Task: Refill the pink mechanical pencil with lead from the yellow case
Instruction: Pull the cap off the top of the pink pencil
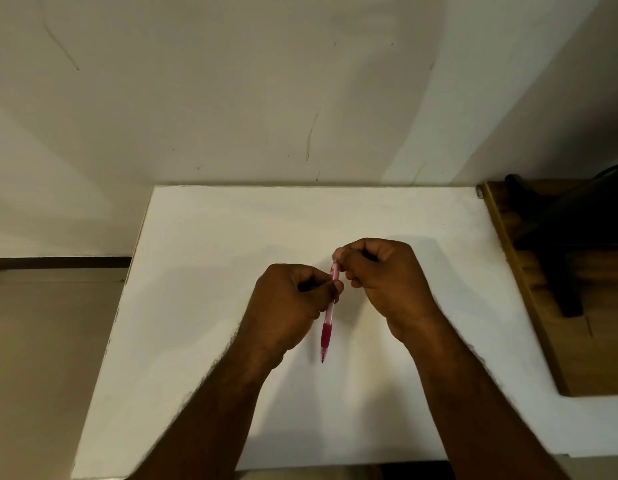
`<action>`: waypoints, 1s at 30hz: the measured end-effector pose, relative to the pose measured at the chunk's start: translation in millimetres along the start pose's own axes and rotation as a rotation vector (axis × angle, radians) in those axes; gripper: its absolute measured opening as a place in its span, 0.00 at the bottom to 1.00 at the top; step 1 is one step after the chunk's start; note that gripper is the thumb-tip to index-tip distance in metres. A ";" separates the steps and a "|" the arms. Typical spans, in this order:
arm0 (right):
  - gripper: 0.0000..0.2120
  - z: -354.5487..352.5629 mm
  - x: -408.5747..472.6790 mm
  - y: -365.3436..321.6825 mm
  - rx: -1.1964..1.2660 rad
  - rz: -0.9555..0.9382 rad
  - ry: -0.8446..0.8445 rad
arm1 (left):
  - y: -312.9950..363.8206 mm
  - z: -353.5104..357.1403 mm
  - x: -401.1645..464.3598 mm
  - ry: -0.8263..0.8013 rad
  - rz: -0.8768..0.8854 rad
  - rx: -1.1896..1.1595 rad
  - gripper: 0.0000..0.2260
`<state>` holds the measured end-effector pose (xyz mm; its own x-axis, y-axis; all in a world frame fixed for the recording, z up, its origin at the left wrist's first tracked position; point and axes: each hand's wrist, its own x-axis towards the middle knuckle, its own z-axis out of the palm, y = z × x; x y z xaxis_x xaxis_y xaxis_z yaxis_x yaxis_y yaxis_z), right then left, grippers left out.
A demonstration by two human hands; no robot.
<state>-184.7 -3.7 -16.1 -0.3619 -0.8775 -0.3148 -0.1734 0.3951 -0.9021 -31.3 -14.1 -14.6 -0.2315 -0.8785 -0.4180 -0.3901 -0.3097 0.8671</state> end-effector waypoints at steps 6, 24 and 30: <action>0.04 -6.0 6.0 4.1 -0.003 -0.050 0.171 | -0.6 4.0 -2.3 -0.036 0.001 0.007 0.07; 0.08 -32.2 2.8 13.3 -0.346 -0.048 0.282 | -1.4 -2.9 1.1 0.003 -0.037 -0.051 0.08; 0.02 -30.4 -23.3 -4.1 -0.095 0.176 -0.320 | -1.8 -1.0 3.7 0.019 -0.022 -0.024 0.09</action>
<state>-203.4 23.4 3.8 -0.0915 -0.8287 -0.5522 -0.2236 0.5575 -0.7995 -30.5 -17.2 -17.4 -0.2059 -0.8780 -0.4320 -0.3735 -0.3376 0.8640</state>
